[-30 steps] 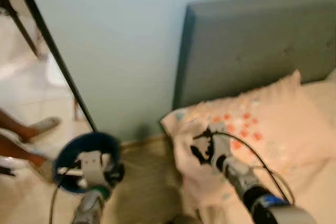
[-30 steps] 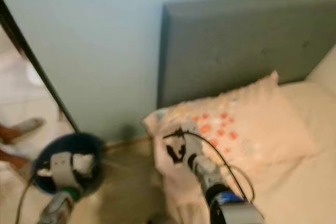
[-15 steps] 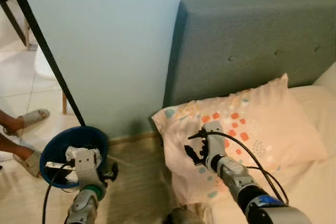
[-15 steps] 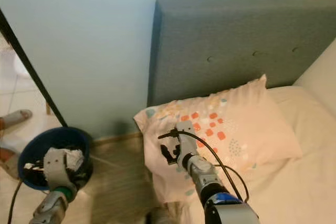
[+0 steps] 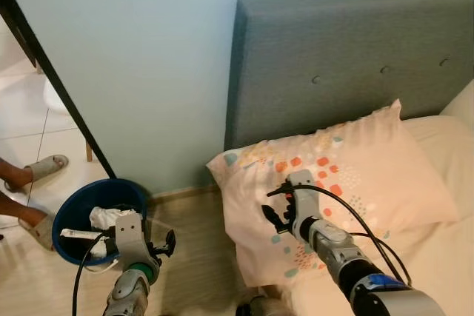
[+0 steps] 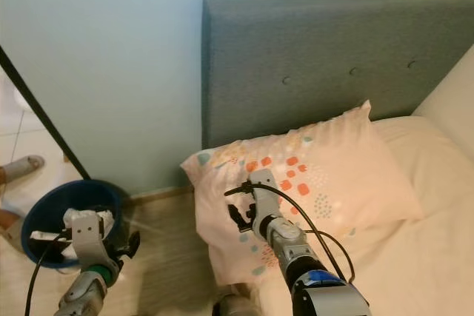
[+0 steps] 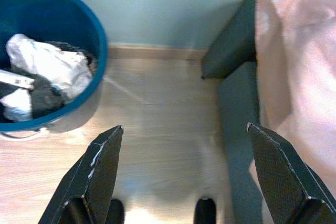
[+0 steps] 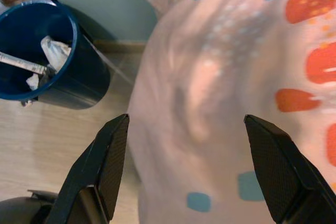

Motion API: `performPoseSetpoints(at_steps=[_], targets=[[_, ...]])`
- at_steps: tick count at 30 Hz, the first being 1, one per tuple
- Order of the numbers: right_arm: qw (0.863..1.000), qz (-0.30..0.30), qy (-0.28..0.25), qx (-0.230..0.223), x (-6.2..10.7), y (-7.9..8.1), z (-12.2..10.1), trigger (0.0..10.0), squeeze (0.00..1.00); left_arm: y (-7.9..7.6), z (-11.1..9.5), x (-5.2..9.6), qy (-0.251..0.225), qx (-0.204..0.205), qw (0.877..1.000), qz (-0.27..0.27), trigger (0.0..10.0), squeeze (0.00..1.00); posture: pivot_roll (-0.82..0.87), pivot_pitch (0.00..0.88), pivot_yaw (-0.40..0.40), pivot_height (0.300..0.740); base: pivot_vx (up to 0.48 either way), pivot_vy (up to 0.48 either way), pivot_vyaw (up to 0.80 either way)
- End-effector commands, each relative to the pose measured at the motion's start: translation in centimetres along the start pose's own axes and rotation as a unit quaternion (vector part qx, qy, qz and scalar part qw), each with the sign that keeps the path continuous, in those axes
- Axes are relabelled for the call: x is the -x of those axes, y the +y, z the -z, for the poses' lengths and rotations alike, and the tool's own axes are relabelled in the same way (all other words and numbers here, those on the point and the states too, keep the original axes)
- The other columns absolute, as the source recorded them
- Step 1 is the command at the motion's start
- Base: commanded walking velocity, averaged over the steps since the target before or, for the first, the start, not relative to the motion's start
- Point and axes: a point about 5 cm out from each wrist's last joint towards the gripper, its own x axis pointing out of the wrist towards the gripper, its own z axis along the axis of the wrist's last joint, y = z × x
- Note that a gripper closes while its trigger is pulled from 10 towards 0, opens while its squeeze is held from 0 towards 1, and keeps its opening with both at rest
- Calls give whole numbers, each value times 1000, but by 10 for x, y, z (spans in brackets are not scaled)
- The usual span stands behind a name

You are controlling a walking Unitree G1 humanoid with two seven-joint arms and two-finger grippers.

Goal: Clean up the room

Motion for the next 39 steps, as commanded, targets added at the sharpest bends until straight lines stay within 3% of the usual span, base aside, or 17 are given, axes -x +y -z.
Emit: performPoseSetpoints(at_steps=[1, 4, 7, 10, 12, 13, 14, 16, 18, 21, 23, 25, 27, 31, 34, 35, 39], targets=[[1000, 0, -1, -11, -2, 0, -6, 10000, 0, 1, 4, 3, 4, -12, 1000, 0, 10000, 0, -92, 43, -16, 720, 0, 0, 0], [1000, 6, -11, -22, -4, -1, -12, 10000, 0, 3, 2, 2, 0, -19, 1000, 0, 10000, 0, -92, 43, -16, 715, 0, 0, 0], [998, 53, -34, -32, -2, -14, -25, 10000, 0, 5, -6, -1, -13, -28, 1000, 3, 10000, 0, -85, 48, -15, 705, 0, 0, 0], [985, 155, -59, -50, 10, -50, -40, 10000, 0, 5, -13, -3, -24, -42, 999, 15, 10000, 0, -86, 54, -12, 690, 0, 0, 0], [985, 155, -59, -50, 10, -50, -40, 10000, 0, 5, -13, -3, -24, -42, 999, 15, 10000, 0, -86, 54, -12, 690, 0, 0, 0], [963, 237, -84, -100, 26, -81, -48, 10000, 0, 2, -15, -3, -26, -54, 998, 25, 10000, 0, -101, 63, -5, 680, 0, 0, 0], [951, 267, -95, -124, 33, -94, -51, 10000, 0, 1, -15, -4, -27, -58, 998, 30, 10000, 0, -101, 63, -5, 675, 0, 0, 0], [944, 282, -101, -138, 37, -100, -52, 10000, 0, 1, -15, -4, -27, -59, 997, 33, 10000, 0, -101, 63, -5, 670, 0, 0, 0], [928, 315, -108, -168, 47, -112, -50, 10000, 0, -2, -14, -4, -25, -66, 997, 38, 10000, 0, -121, 72, -8, 660, 0, 0, 0], [921, 326, -110, -183, 50, -116, -48, 10000, 0, -2, -14, -4, -25, -68, 997, 40, 10000, 0, -121, 72, -8, 655, 0, 0, 0], [913, 330, -77, -229, 54, -120, -32, 10000, 0, -4, -12, -3, -25, -70, 996, 43, 10000, 0, -138, 82, -20, 645, 0, 0, 0], [895, 341, -68, -279, 61, -123, -17, 10000, 0, -5, -12, -3, -26, -70, 996, 44, 10000, 0, -140, 84, -32, 635, 0, 0, 0], [890, 346, -70, -290, 63, -125, -14, 10000, 0, -5, -12, -3, -27, -71, 996, 45, 10000, 0, -145, 87, -36, 630, 0, 0, 0], [858, 384, -50, -336, 76, -133, 6, 10000, 0, -5, -14, -3, -35, -69, 996, 44, 10000, 0, -158, 99, -47, 610, 0, 0, 0], [855, 390, -44, -339, 79, -134, 11, 10000, 0, -5, -14, -3, -36, -68, 996, 44, 10000, 0, -161, 101, -46, 605, 0, 0, 0], [850, 389, -38, -352, 83, -132, 24, 10000, 0, -3, -15, -3, -39, -71, 996, 45, 10000, 0, -171, 120, -39, 595, 0, 0, 0], [850, 379, -40, -363, 84, -130, 29, 10000, 0, -2, -16, -3, -41, -72, 996, 44, 10000, 0, -171, 120, -39, 580, 0, 0, 0]])
